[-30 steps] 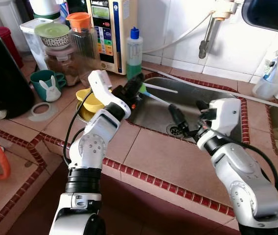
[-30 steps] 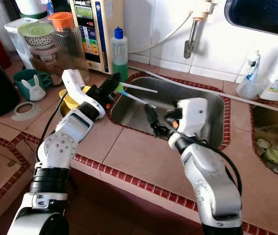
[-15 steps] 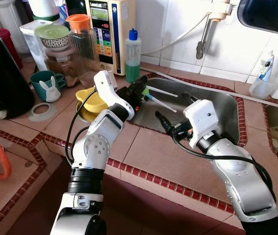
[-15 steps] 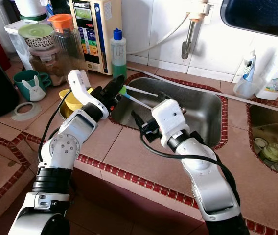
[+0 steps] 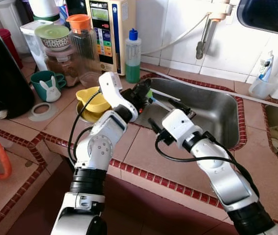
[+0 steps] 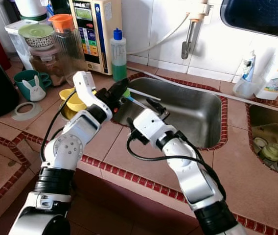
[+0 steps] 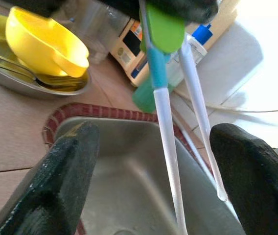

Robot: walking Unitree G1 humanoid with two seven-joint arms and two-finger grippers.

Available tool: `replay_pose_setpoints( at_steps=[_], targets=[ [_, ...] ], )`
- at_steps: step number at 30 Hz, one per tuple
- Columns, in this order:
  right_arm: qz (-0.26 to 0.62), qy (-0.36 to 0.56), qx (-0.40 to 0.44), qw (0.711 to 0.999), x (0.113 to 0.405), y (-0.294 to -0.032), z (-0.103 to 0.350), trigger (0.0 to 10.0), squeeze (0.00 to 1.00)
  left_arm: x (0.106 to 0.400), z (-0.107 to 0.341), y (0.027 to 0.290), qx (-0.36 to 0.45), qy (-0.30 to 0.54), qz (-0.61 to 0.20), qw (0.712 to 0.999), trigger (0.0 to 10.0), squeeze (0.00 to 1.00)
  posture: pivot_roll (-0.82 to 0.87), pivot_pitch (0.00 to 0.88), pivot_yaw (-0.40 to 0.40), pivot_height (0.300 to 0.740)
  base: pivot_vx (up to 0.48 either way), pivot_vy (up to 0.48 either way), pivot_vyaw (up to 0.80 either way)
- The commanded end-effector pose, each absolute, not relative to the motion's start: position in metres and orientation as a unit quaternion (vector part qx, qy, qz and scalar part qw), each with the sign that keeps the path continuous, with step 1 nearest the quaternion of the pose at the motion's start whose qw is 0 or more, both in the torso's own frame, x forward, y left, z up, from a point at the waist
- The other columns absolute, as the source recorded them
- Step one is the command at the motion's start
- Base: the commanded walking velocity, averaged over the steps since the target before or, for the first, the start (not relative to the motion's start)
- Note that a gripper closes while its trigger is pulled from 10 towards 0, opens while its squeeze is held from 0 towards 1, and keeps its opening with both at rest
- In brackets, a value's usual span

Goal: Kitchen organization

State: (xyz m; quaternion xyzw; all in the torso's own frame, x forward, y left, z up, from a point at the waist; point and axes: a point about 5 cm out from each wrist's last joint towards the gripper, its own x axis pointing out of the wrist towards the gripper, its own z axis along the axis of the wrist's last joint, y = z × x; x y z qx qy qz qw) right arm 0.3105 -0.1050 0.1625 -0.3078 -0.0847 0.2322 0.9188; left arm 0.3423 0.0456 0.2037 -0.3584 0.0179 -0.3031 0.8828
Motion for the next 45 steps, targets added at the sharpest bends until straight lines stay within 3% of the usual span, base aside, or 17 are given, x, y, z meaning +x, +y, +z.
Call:
replay_pose_setpoints(
  at_steps=[1, 10, 13, 19, 21, 25, 26, 28, 30, 31, 32, 33, 45],
  targets=[
    [0.217, -0.090, -0.317, 0.919, 0.316, -0.109, 0.165, 0.0, 0.00, 0.330, 0.209, 0.016, -0.395, 0.024, -0.331, 0.857, 0.0, 0.00, 0.07, 0.000, 0.011, 0.740, 0.000, 0.000, 0.00],
    [0.194, -0.089, -0.314, 0.925, 0.325, -0.112, 0.163, 0.0, 0.00, 0.325, 0.205, 0.015, -0.392, 0.035, -0.333, 0.857, 0.0, 0.00, 0.07, 0.000, 0.009, 0.740, 0.000, 0.000, 0.00],
    [0.190, -0.091, -0.313, 0.926, 0.326, -0.113, 0.163, 0.0, 0.00, 0.325, 0.204, 0.016, -0.390, 0.036, -0.331, 0.859, 0.9, 0.00, 0.07, 0.000, 0.010, 0.740, 0.000, 0.000, 0.00],
    [0.186, -0.088, -0.310, 0.928, 0.326, -0.117, 0.161, 0.0, 0.00, 0.326, 0.204, 0.017, -0.389, 0.037, -0.326, 0.861, 1.4, 0.00, 0.07, 0.000, 0.010, 0.740, 0.000, 0.000, 0.00],
    [0.184, -0.087, -0.308, 0.929, 0.326, -0.117, 0.161, 0.0, 0.00, 0.326, 0.204, 0.017, -0.388, 0.038, -0.326, 0.861, 2.5, 0.00, 0.07, 0.000, 0.010, 0.740, 0.000, 0.000, 0.00],
    [0.184, -0.087, -0.307, 0.930, 0.326, -0.117, 0.161, 0.0, 0.00, 0.326, 0.204, 0.017, -0.388, 0.038, -0.325, 0.862, 2.9, 0.00, 0.07, 0.000, 0.010, 0.740, 0.000, 0.000, 0.00],
    [0.184, -0.087, -0.306, 0.930, 0.326, -0.117, 0.161, 0.0, 0.00, 0.325, 0.204, 0.017, -0.387, 0.039, -0.325, 0.862, 3.7, 0.00, 0.07, 0.000, 0.011, 0.740, 0.000, 0.000, 0.00],
    [0.184, -0.086, -0.305, 0.930, 0.327, -0.117, 0.160, 0.0, 0.00, 0.325, 0.204, 0.017, -0.387, 0.039, -0.325, 0.862, 4.1, 0.00, 0.07, 0.000, 0.010, 0.740, 0.000, 0.000, 0.00],
    [0.185, -0.085, -0.304, 0.930, 0.327, -0.117, 0.160, 0.0, 0.00, 0.325, 0.204, 0.016, -0.386, 0.040, -0.325, 0.862, 5.1, 0.00, 0.07, 0.000, 0.010, 0.740, 0.000, 0.000, 0.00],
    [0.186, -0.086, -0.304, 0.931, 0.327, -0.116, 0.160, 0.0, 0.00, 0.324, 0.204, 0.016, -0.386, 0.041, -0.328, 0.861, 6.6, 0.00, 0.07, 0.000, 0.012, 0.740, 0.000, 0.000, 0.00],
    [0.186, -0.086, -0.303, 0.931, 0.327, -0.116, 0.160, 0.0, 0.00, 0.324, 0.203, 0.016, -0.386, 0.041, -0.330, 0.860, 6.6, 0.00, 0.07, 0.000, 0.012, 0.740, 0.000, 0.000, 0.00],
    [0.186, -0.087, -0.303, 0.931, 0.327, -0.116, 0.160, 0.0, 0.00, 0.324, 0.203, 0.016, -0.385, 0.042, -0.330, 0.861, 10.0, 0.00, 0.06, 0.000, 0.014, 0.740, 0.000, 0.000, 0.00],
    [0.186, -0.087, -0.302, 0.931, 0.325, -0.117, 0.160, 0.0, 0.00, 0.323, 0.198, 0.011, -0.376, 0.052, -0.328, 0.865, 10.0, 0.00, 0.06, 0.000, 0.021, 0.740, 0.000, 0.000, 0.00]
  ],
)
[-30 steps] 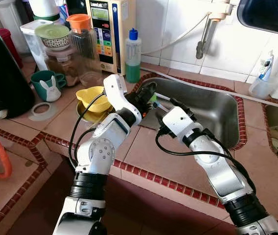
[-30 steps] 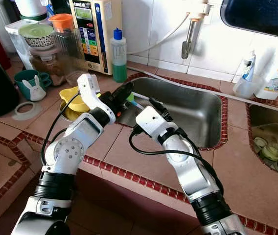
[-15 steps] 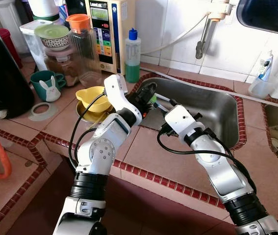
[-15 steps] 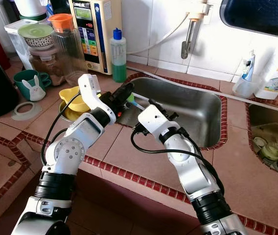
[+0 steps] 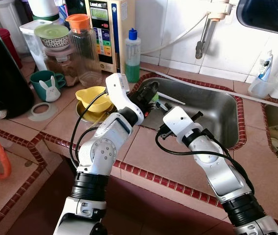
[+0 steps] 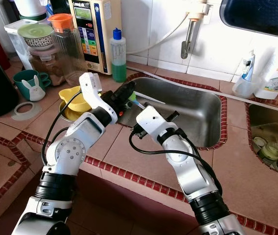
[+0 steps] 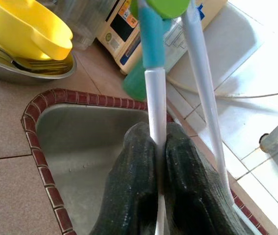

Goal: Kitchen organization

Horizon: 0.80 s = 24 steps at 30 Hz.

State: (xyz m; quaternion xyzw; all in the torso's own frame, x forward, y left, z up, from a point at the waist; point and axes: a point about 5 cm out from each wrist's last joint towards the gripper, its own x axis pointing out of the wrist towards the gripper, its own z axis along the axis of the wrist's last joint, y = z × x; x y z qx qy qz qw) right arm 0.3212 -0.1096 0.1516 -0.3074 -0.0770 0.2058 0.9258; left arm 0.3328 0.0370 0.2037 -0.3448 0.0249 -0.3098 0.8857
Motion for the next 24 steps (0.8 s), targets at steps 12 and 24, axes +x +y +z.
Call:
replay_pose_setpoints(
  at_steps=[12, 24],
  targets=[
    [0.182, -0.089, -0.308, 0.929, 0.326, -0.119, 0.160, 0.0, 0.00, 0.325, 0.187, 0.015, -0.365, 0.074, -0.306, 0.876, 10.0, 1.00, 0.05, 0.000, 0.021, 0.740, 0.000, 0.000, 0.00],
    [0.179, -0.075, -0.320, 0.927, 0.327, -0.123, 0.154, 0.0, 0.00, 0.322, 0.185, 0.016, -0.363, 0.077, -0.312, 0.875, 10.0, 1.00, 0.06, 0.000, 0.019, 0.740, 0.000, 0.000, 0.00]
  ],
)
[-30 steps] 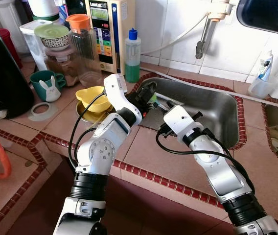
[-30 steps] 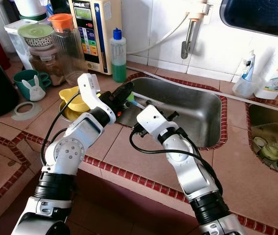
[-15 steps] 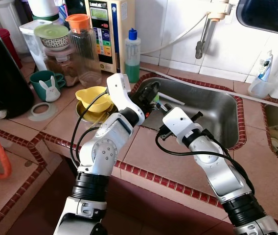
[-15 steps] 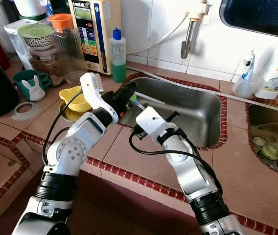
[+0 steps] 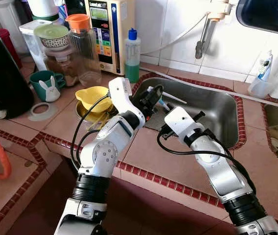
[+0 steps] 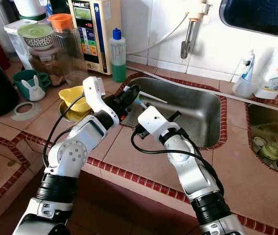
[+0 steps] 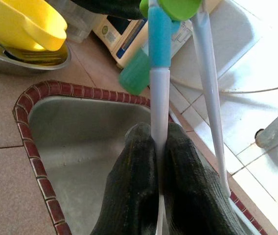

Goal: Kitchen organization

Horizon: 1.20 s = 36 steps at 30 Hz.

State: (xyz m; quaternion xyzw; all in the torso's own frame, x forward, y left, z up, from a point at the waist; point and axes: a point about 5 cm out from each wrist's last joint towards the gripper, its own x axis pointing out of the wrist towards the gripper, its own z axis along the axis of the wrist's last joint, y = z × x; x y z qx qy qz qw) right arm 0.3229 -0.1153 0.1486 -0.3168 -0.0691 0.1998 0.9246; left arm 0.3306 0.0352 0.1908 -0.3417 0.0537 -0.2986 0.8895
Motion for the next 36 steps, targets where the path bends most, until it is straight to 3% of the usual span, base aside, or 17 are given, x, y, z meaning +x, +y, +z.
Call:
replay_pose_setpoints(
  at_steps=[1, 12, 21, 22, 23, 24, 31, 32, 33, 36],
  targets=[
    [0.179, -0.073, -0.322, 0.927, 0.328, -0.124, 0.153, 0.0, 0.00, 0.322, 0.184, 0.017, -0.362, 0.076, -0.313, 0.875, 10.0, 1.00, 0.06, 0.000, 0.019, 0.740, 0.000, 0.000, 0.00],
    [0.166, -0.039, -0.370, 0.913, 0.347, -0.147, 0.143, 0.0, 0.00, 0.320, 0.178, 0.032, -0.318, 0.070, -0.302, 0.896, 10.0, 1.00, 0.09, 0.000, 0.013, 0.740, 0.000, 0.000, 0.00],
    [0.158, 0.020, -0.357, 0.921, 0.363, -0.171, 0.130, 0.0, 0.00, 0.314, 0.176, 0.036, -0.281, 0.059, -0.309, 0.907, 10.0, 1.00, 0.12, 0.000, 0.004, 0.740, 0.000, 0.000, 0.00],
    [0.151, 0.032, -0.355, 0.922, 0.365, -0.176, 0.129, 4.5, 0.00, 0.313, 0.175, 0.038, -0.278, 0.059, -0.307, 0.908, 10.0, 1.00, 0.12, 0.000, 0.004, 0.740, 0.000, 0.000, 0.00],
    [0.151, 0.032, -0.355, 0.922, 0.365, -0.176, 0.129, 4.5, 0.00, 0.313, 0.175, 0.038, -0.278, 0.059, -0.307, 0.908, 10.0, 1.00, 0.12, 0.000, 0.004, 0.740, 0.000, 0.000, 0.00],
    [0.132, 0.053, -0.343, 0.928, 0.368, -0.186, 0.127, 10.0, 0.00, 0.312, 0.172, 0.042, -0.270, 0.061, -0.303, 0.912, 10.0, 1.00, 0.13, 0.000, 0.000, 0.740, 0.000, 0.000, 0.00],
    [0.072, 0.105, -0.291, 0.948, 0.375, -0.211, 0.125, 10.0, 0.00, 0.307, 0.162, 0.054, -0.235, 0.065, -0.292, 0.925, 10.0, 1.00, 0.14, 0.000, 0.000, 0.740, 0.000, 0.000, 0.00],
    [0.070, 0.107, -0.288, 0.949, 0.375, -0.212, 0.124, 10.0, 0.79, 0.306, 0.161, 0.055, -0.228, 0.065, -0.292, 0.926, 10.0, 1.00, 0.14, 0.000, 0.000, 0.740, 0.000, 0.000, 0.00],
    [0.069, 0.113, -0.282, 0.950, 0.375, -0.213, 0.123, 10.0, 1.00, 0.306, 0.160, 0.056, -0.219, 0.065, -0.294, 0.928, 10.0, 1.00, 0.14, 0.000, -0.001, 0.740, 0.000, 0.000, 0.00],
    [0.069, 0.133, -0.266, 0.952, 0.374, -0.215, 0.117, 10.0, 1.00, 0.304, 0.158, 0.057, -0.206, 0.065, -0.295, 0.931, 10.0, 1.00, 0.14, 0.000, -0.003, 0.740, 0.000, 0.000, 0.00]
  ],
)
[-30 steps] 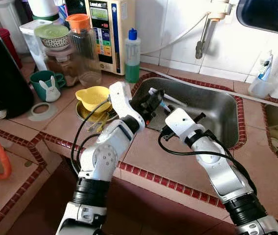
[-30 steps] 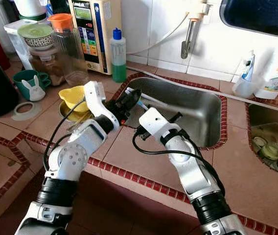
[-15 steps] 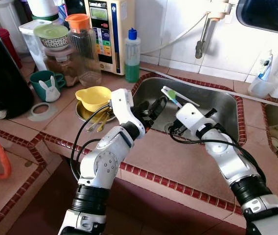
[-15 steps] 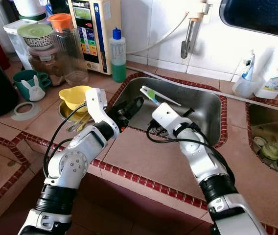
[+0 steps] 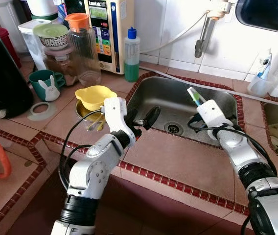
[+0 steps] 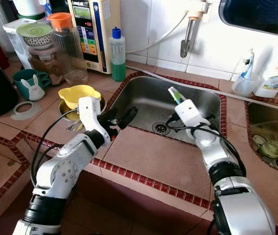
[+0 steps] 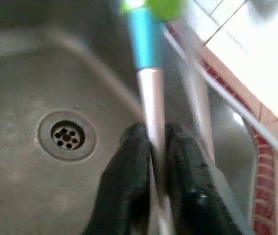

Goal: Kitchen organization

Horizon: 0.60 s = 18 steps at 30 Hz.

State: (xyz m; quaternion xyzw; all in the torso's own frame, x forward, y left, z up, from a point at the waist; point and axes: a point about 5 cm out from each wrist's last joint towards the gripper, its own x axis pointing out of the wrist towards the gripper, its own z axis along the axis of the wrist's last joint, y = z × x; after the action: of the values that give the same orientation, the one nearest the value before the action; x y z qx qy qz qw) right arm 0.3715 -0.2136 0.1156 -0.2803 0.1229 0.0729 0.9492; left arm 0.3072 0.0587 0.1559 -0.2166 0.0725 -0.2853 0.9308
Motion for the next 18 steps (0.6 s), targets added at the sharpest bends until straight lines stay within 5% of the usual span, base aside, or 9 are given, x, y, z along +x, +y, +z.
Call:
replay_pose_setpoints(
  at_steps=[1, 18],
  targets=[
    [0.068, 0.139, -0.263, 0.952, 0.373, -0.215, 0.115, 10.0, 1.00, 0.304, 0.158, 0.057, -0.206, 0.065, -0.295, 0.931, 10.0, 1.00, 0.15, 0.000, -0.004, 0.740, 0.000, 0.000, 0.00],
    [0.083, 0.189, -0.219, 0.954, 0.367, -0.219, 0.100, 10.0, 1.00, 0.302, 0.150, 0.057, -0.169, 0.075, -0.308, 0.933, 10.0, 1.00, 0.14, 0.000, 0.000, 0.740, 0.000, 0.000, 0.00]
  ],
)
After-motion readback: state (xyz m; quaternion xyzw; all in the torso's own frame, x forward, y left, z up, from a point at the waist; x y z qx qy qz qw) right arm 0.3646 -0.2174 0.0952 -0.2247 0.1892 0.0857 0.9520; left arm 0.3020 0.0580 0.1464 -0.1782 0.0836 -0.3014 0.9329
